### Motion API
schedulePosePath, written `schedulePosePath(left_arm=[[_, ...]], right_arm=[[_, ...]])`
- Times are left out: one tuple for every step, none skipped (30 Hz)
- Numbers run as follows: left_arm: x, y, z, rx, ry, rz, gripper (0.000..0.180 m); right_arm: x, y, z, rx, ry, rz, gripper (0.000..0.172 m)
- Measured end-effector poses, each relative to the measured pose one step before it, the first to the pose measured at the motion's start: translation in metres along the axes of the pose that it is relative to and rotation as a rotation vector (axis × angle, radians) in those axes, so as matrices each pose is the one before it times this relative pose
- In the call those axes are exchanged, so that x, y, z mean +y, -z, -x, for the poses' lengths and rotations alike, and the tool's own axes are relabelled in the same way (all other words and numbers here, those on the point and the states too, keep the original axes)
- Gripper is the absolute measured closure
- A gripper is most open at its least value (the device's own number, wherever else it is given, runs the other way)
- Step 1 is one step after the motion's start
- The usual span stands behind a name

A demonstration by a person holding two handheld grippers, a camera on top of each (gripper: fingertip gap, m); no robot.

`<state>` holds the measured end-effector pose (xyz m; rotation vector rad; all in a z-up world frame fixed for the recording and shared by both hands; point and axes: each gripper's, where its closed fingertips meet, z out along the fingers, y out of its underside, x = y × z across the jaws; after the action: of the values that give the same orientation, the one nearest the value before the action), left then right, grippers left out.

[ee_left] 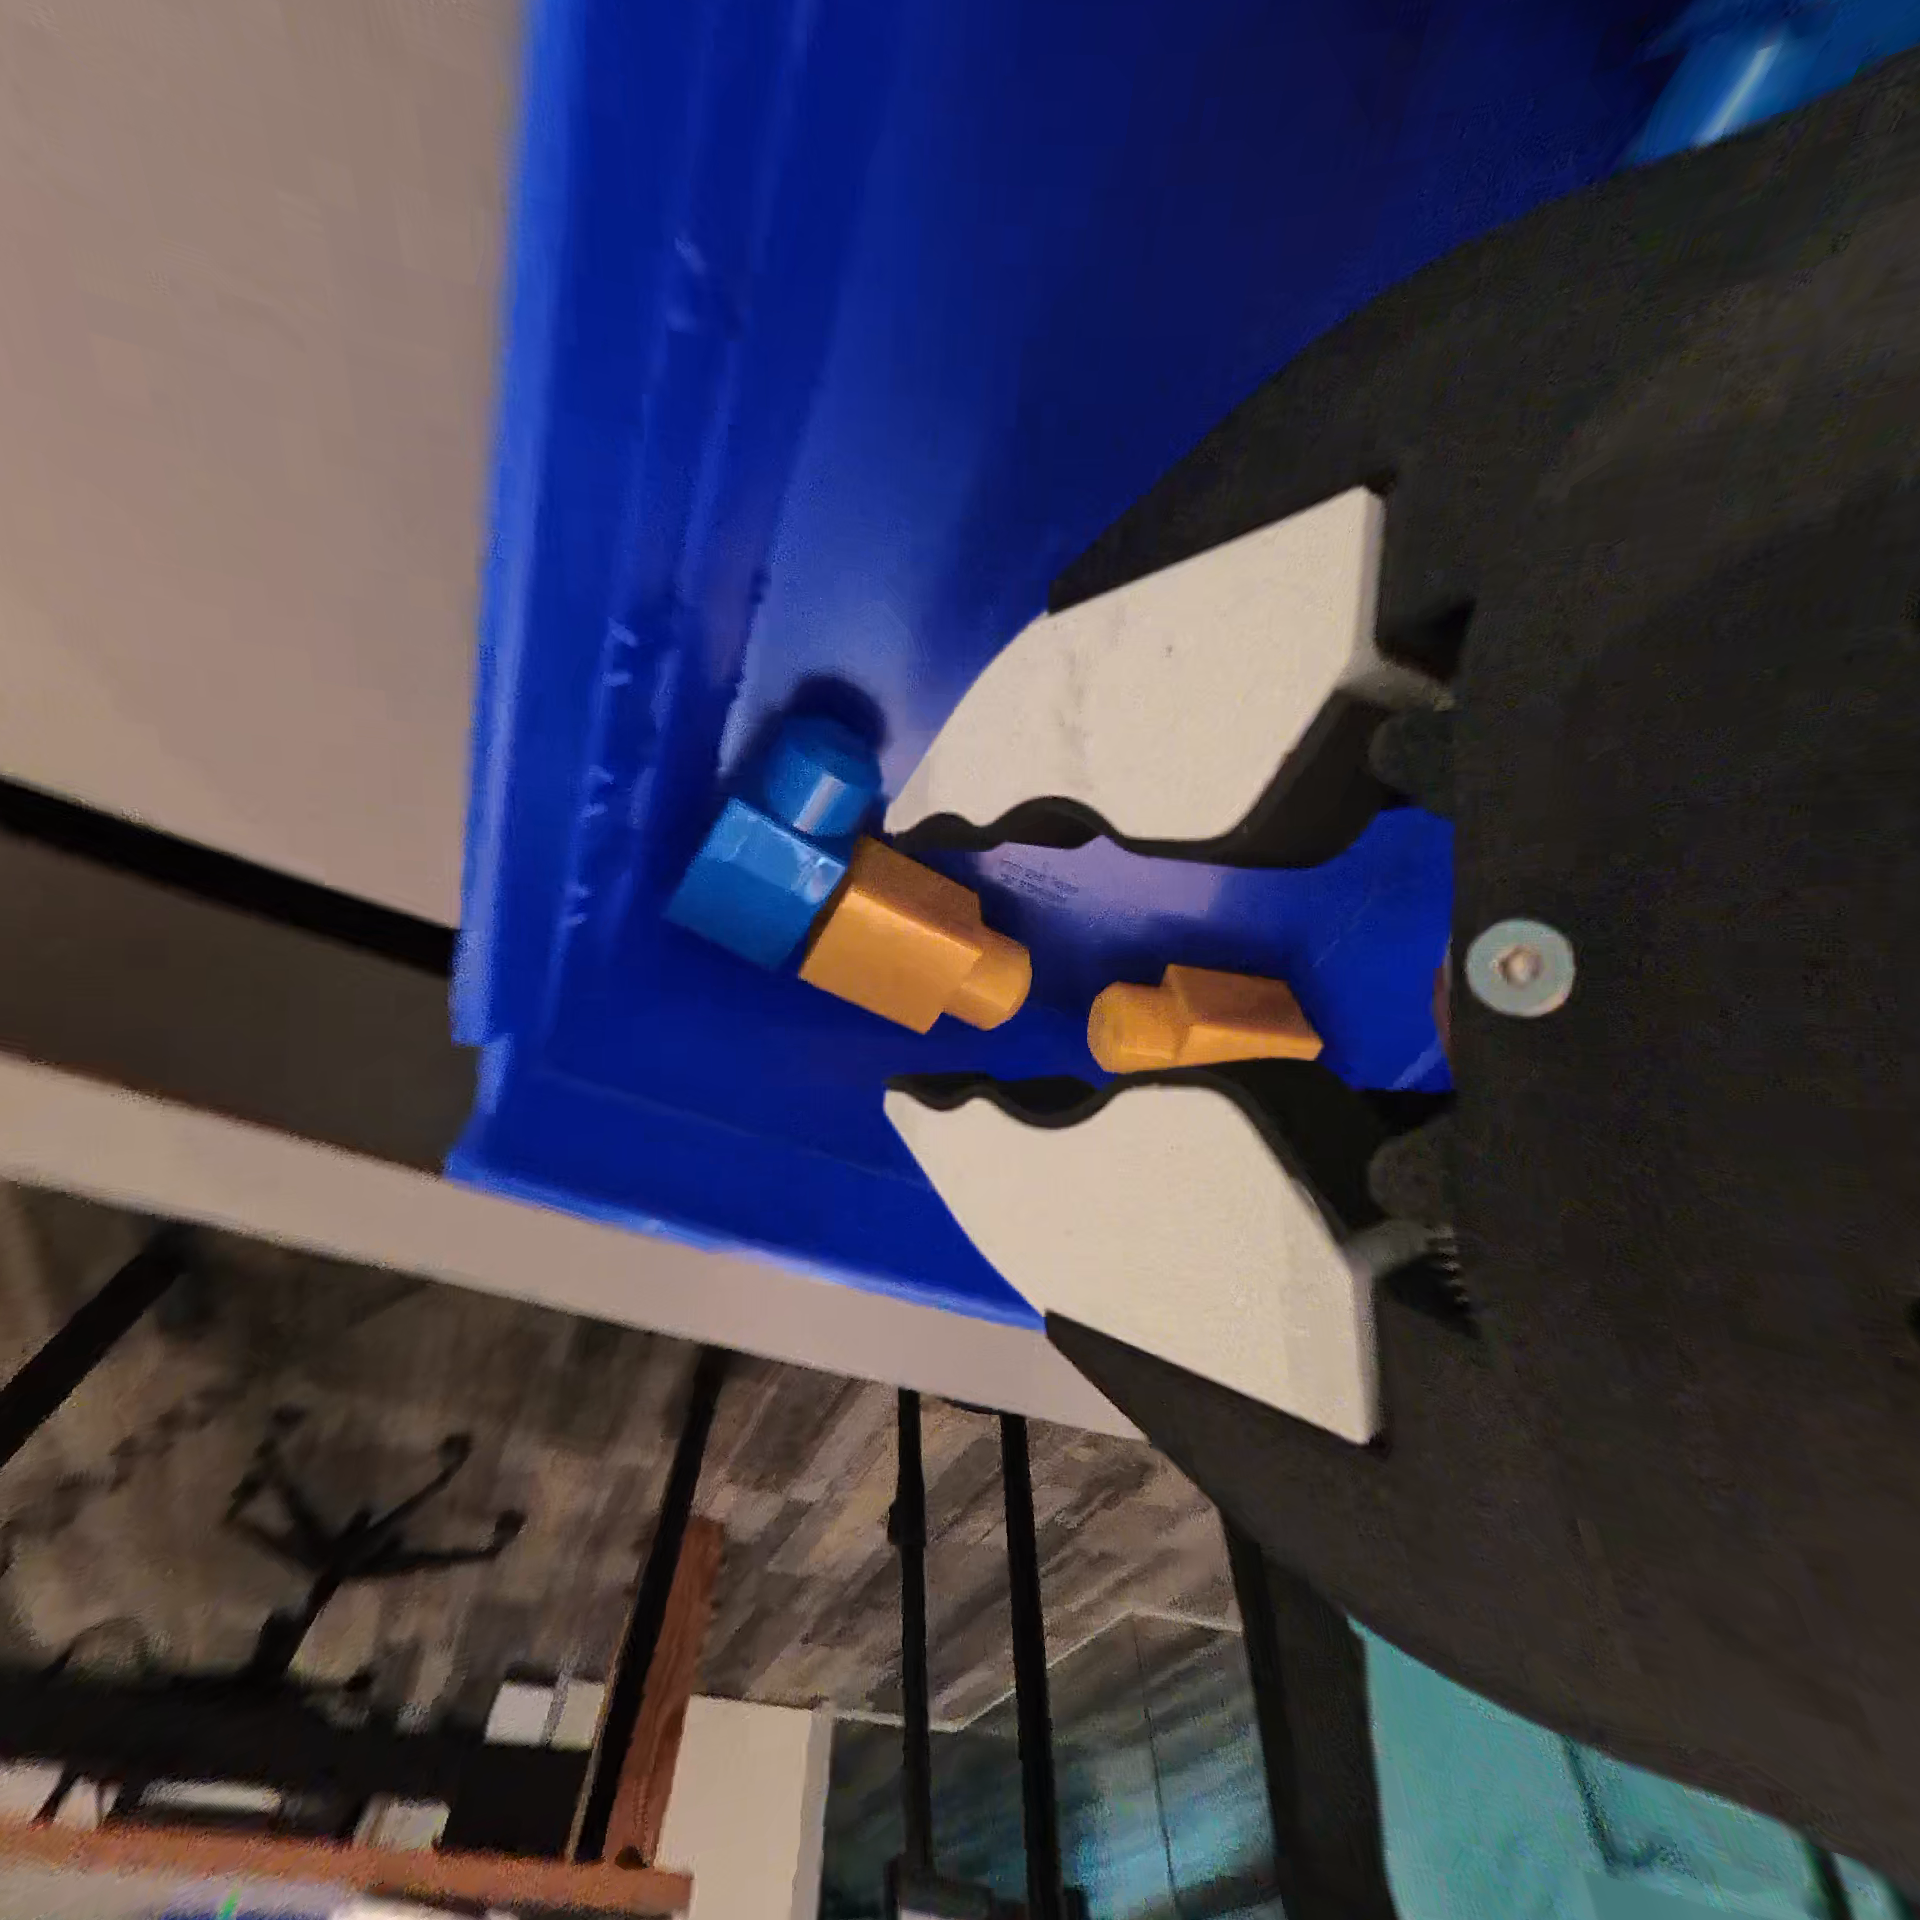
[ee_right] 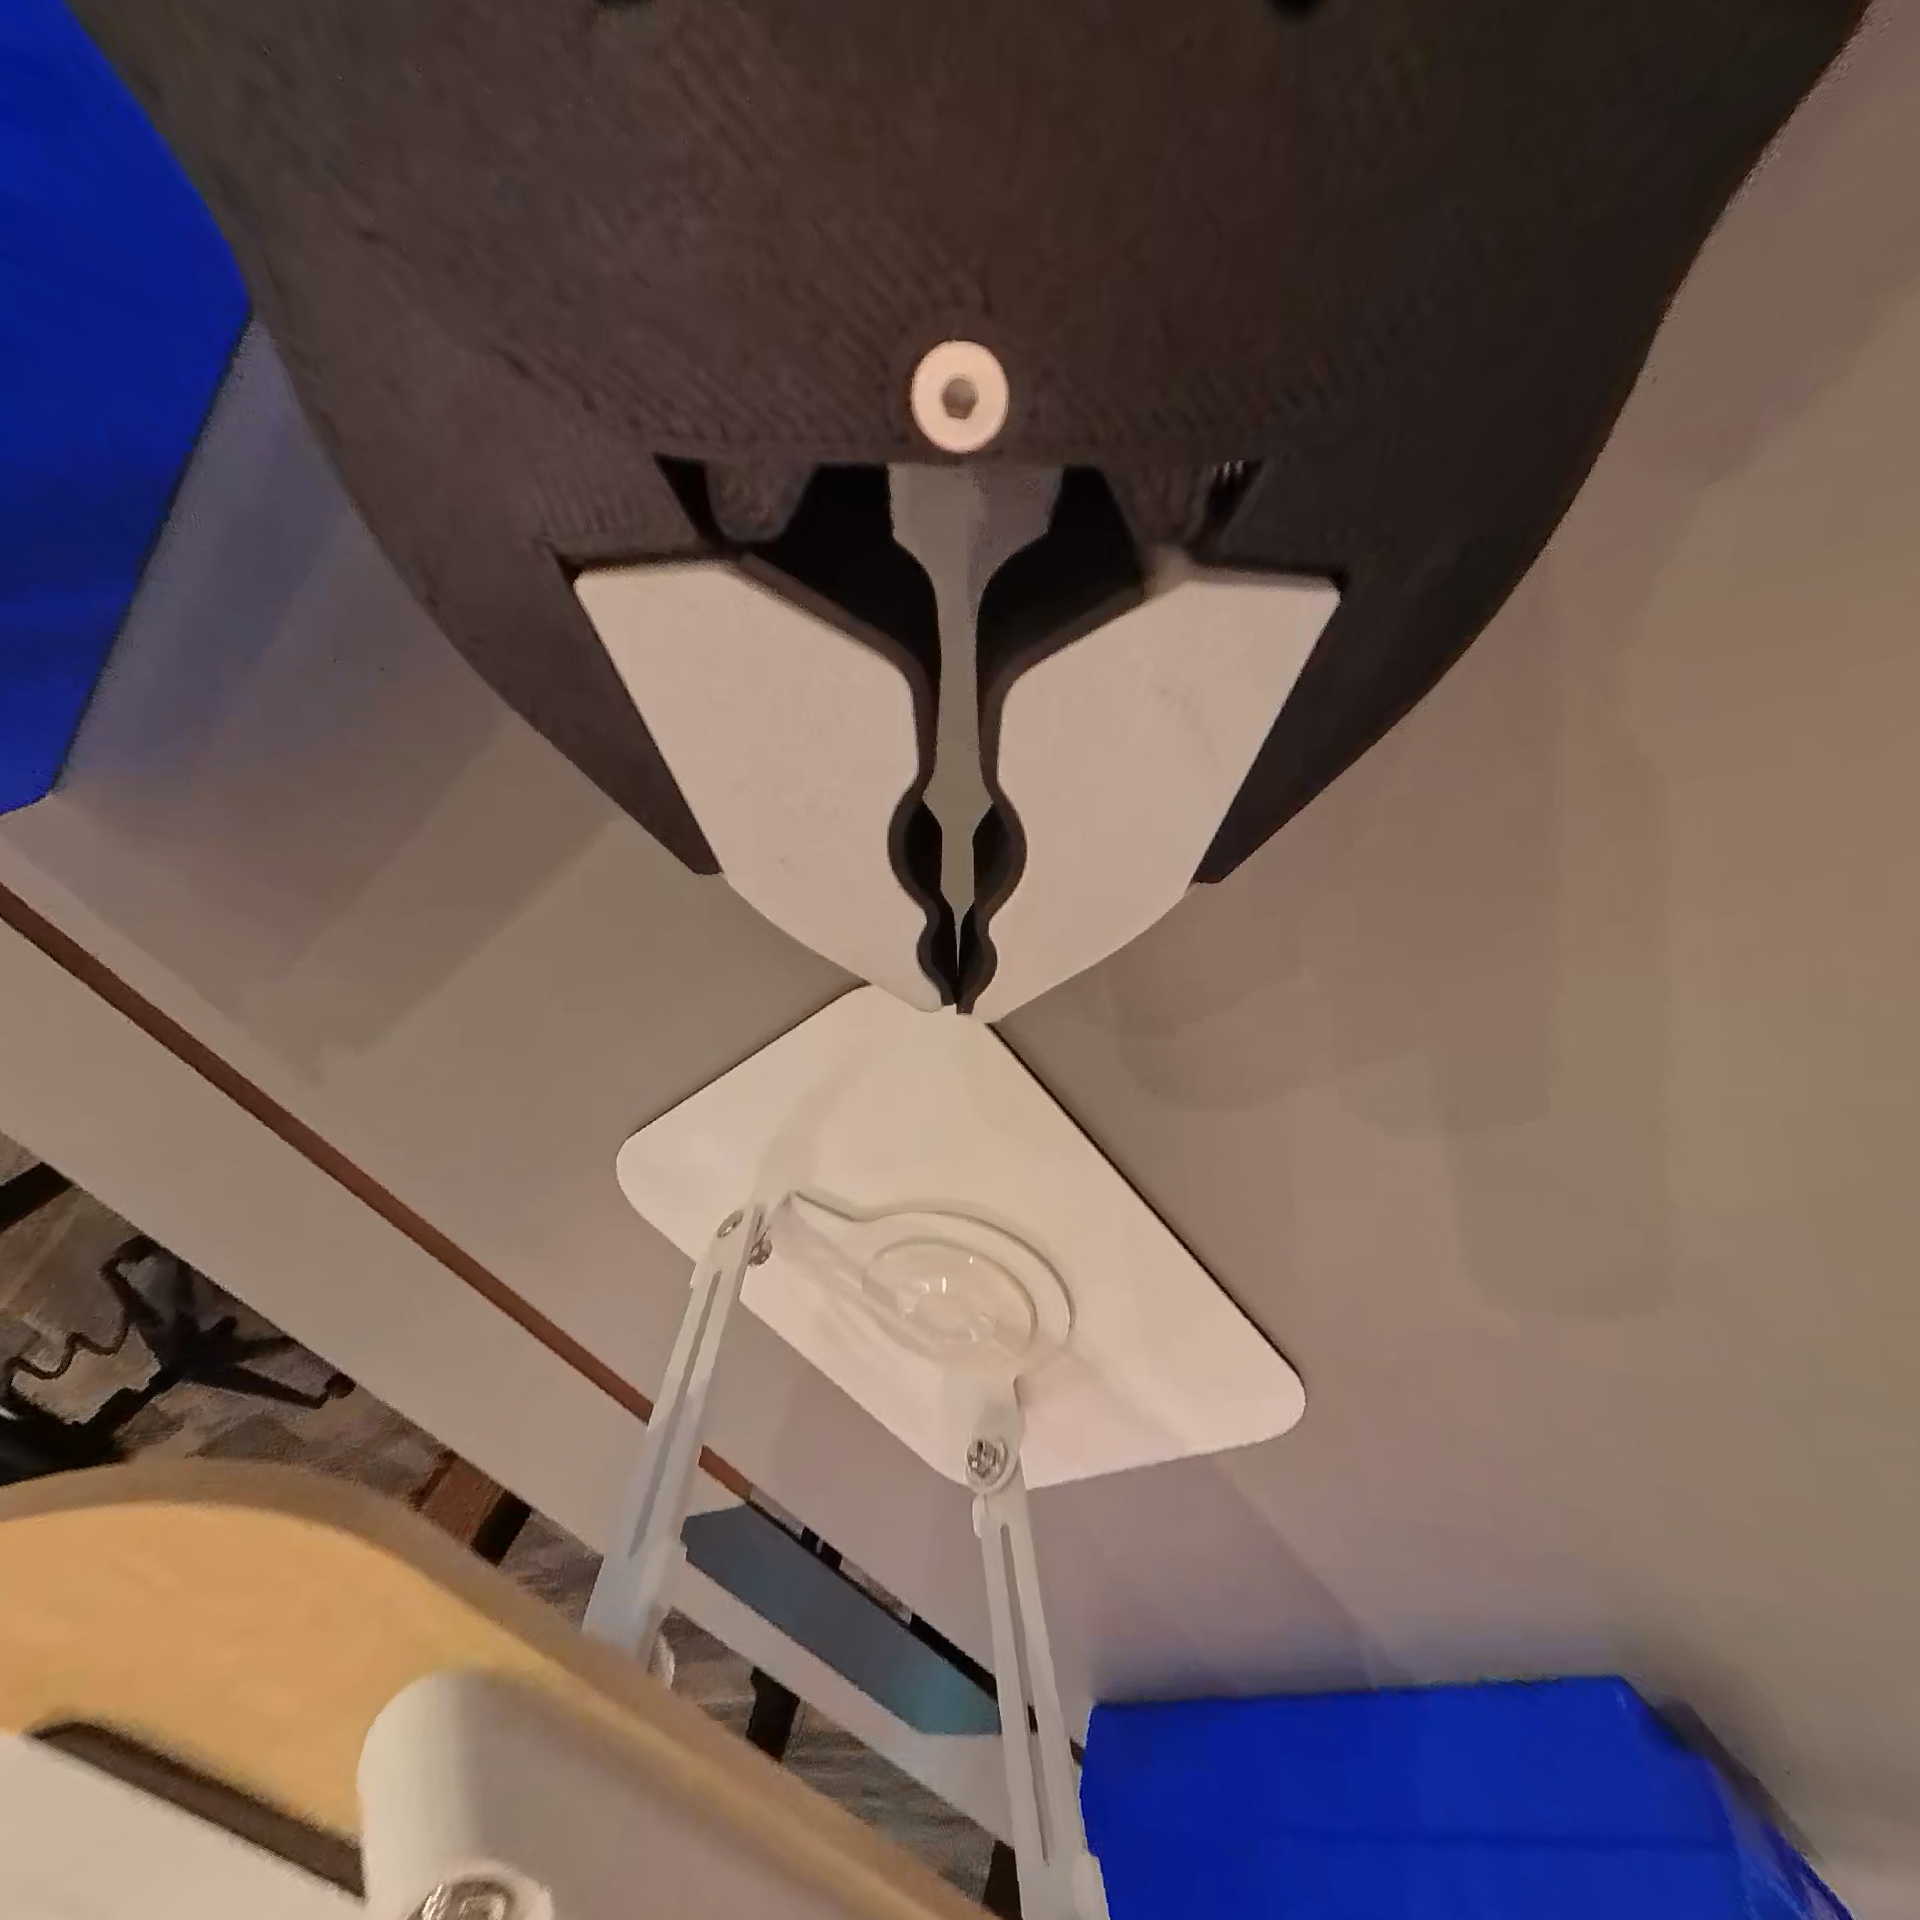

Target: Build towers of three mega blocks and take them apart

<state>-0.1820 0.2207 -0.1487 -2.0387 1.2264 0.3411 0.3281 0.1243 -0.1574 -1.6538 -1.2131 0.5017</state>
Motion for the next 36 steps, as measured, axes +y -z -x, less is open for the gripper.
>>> schedulePosePath(left_arm=[[0.00447,-0.01017,-0.00111,0.0153,-0.0467,0.0306,0.141],[0.00266,-0.00902,-0.00121,0.0143,-0.0419,0.022,0.141],[0.00069,-0.00885,-0.00502,0.0417,-0.0271,0.008,0.141],[0.00178,-0.00857,-0.00461,0.0424,-0.0114,0.0147,0.14],[0.00315,-0.00774,-0.00205,0.0244,-0.0103,0.0238,0.14],[0.00322,-0.00666,-0.00077,0.0115,-0.0192,0.0223,0.139],[0.00183,-0.00526,-0.00067,0.0101,-0.0131,0.0122,0.137],[0.00006,-0.00421,0.00021,0.0077,0.0015,0.0038,0.133],[-0.00143,-0.00225,0.0022,-0.0009,0.0062,-0.0043,0.132],[-0.00112,-0.00083,0.0019,0.0052,0.0043,-0.0048,0.134],[-0.00073,-0.00083,0.0003,0.0149,0.0114,-0.0068,0.132],[-0.00054,-0.001,0.00002,0.0121,0.0165,-0.01,0.129],[-0.00048,-0.00083,-0.00069,0.0095,0.0159,-0.0101,0.125],[0.00022,-0.00031,-0.00048,-0.0024,0.0018,-0.0008,0.123],[0.00027,0.00036,-0.00053,-0.0093,-0.003,0.0033,0.125],[-0.00029,0.0007,-0.00224,-0.0011,0.0047,0.0033,0.124],[-0.00014,0.00065,-0.00392,0.0059,0.0074,0.0056,0.12],[0.00004,0.0017,-0.00411,-0.0005,-0.002,0.0063,0.118],[0.00021,0.003,-0.00415,0.0007,0.0014,0.0066,0.121],[0.00022,0.00422,-0.00337,0.0002,0.0083,0.0058,0.128],[0.00039,0.0045,-0.00363,-0.0017,0.0045,0.0084,0.136],[0.00033,0.00414,-0.00677,0.0098,-0.0065,0.0064,0.138],[0.00022,0.00394,-0.00706,0.0041,-0.0088,0.0067,0.138],[-0.00091,0.00426,-0.00776,0.0075,-0.0085,-0.0009,0.14],[-0.00088,0.00501,-0.00772,0.0109,-0.0101,-0.0065,0.144],[0.00032,0.00487,-0.00581,0.0086,-0.0017,-0.0013,0.147],[0.001,0.00457,-0.00154,-0.0127,-0.0013,-0.0004,0.144],[0.00032,0.00454,0.0005,-0.0132,0.0004,-0.0088,0.142],[-0.00033,0.00354,0.00127,-0.0023,0.0096,-0.0136,0.142],[0.00117,0.00128,0.00254,0.0022,0.0124,-0.002,0.14],[0.00445,-0.00113,0.00405,-0.0025,0.0068,0.0215,0.136],[0.00507,-0.00313,0.00432,-0.003,0.0024,0.0273,0.13],[0.0026,-0.00378,0.00315,0.0046,0.0061,0.0116,0.124],[0.00207,-0.00446,0.00067,0.0218,0.0036,0.0113,0.12],[0.00345,-0.00536,-0.00031,0.0261,-0.007,0.027,0.116],[0.00381,-0.0056,-0.00026,0.0238,-0.0135,0.0312,0.114]], right_arm=[[0.00192,-0.00096,0.00052,-0.0065,-0.002,0.0048,0.172],[0.0011,-0.00092,0.00028,-0.0039,-0.0019,0.0023,0.172],[0.00098,-0.00091,0.00007,-0.0012,0.0004,0.0042,0.172],[0.00111,-0.00089,0.00057,-0.0049,0.0015,0.0045,0.172],[0.00108,-0.00103,0.0012,-0.0102,-0.0005,0.0033,0.172],[0.00103,-0.00081,0.00069,-0.0066,-0.0021,0.0025,0.172],[0.00089,-0.00048,0.0003,-0.0027,-0.0008,0.0034,0.172],[0.00104,-0.00031,-0.00004,-0.0006,0.0008,0.0042,0.172],[0.00101,-0.0004,-0.00003,-0.0019,-0.0012,0.0036,0.172],[0.00048,-0.0006,0.00059,-0.006,-0.0029,0.0002,0.172],[0.00007,-0.00054,0.00109,-0.0088,-0.0028,-0.0016,0.172],[0.00067,-0.0007,0.00084,-0.0058,-0.0019,0.0025,0.172],[0.00121,-0.00078,0.00041,-0.0031,-0.0001,0.0066,0.172],[0.001,-0.0006,0.00045,-0.0017,0.0011,0.0052,0.172],[0.00037,-0.00037,0.00057,-0.0034,-0.0006,0.0014,0.172],[0.00033,-0.00041,0.00051,-0.0039,-0.0019,0.0008,0.172],[0.00079,-0.00025,0.0001,-0.0013,-0.0007,0.0037,0.172],[0.00054,0.00002,-0.00016,0.0005,0.001,0.0033,0.172],[-0.00013,0.0003,-0.00003,-0.0003,0.0003,-0.0009,0.172],[-0.00044,0.00039,0.00013,-0.0016,-0.0023,-0.0027,0.172],[-0.00003,0.00007,0.00007,-0.0018,-0.0028,-0.0003,0.172],[0.00007,0.00004,0.0002,-0.0014,-0.0002,0.0005,0.172],[-0.00033,0.00016,0.00024,-0.0003,0.0019,-0.0014,0.172],[-0.00062,0.00028,0.00033,-0.0005,0.0014,-0.0027,0.172],[-0.00024,0.00013,0.00031,-0.0013,0.0002,-0.0006,0.172],[-0.00011,0.00014,0.00019,0.0,0.0017,0.0011,0.172],[-0.00048,0.00042,0.00028,0.0004,0.003,-0.0017,0.172],[-0.00109,0.00036,0.0004,-0.0015,0.0009,-0.0047,0.172],[-0.00078,0.00009,0.00055,-0.0038,-0.0014,-0.0042,0.172],[-0.00035,-0.0002,0.00044,-0.0026,-0.0006,-0.0013,0.172],[0.00032,-0.00046,0.00032,-0.0012,0.0011,0.0017,0.172],[0.00047,-0.00046,0.00039,-0.0022,0.0004,0.0018,0.172],[0.00056,-0.00038,0.00032,-0.0026,-0.0015,0.0018,0.172],[0.00065,-0.00024,-0.00002,0.0002,-0.0011,0.0021,0.172],[0.00052,-0.00002,-0.00032,0.0012,-0.0001,0.0017,0.172],[0.00022,0.0002,-0.00023,0.0001,-0.0011,0.0006,0.172]])
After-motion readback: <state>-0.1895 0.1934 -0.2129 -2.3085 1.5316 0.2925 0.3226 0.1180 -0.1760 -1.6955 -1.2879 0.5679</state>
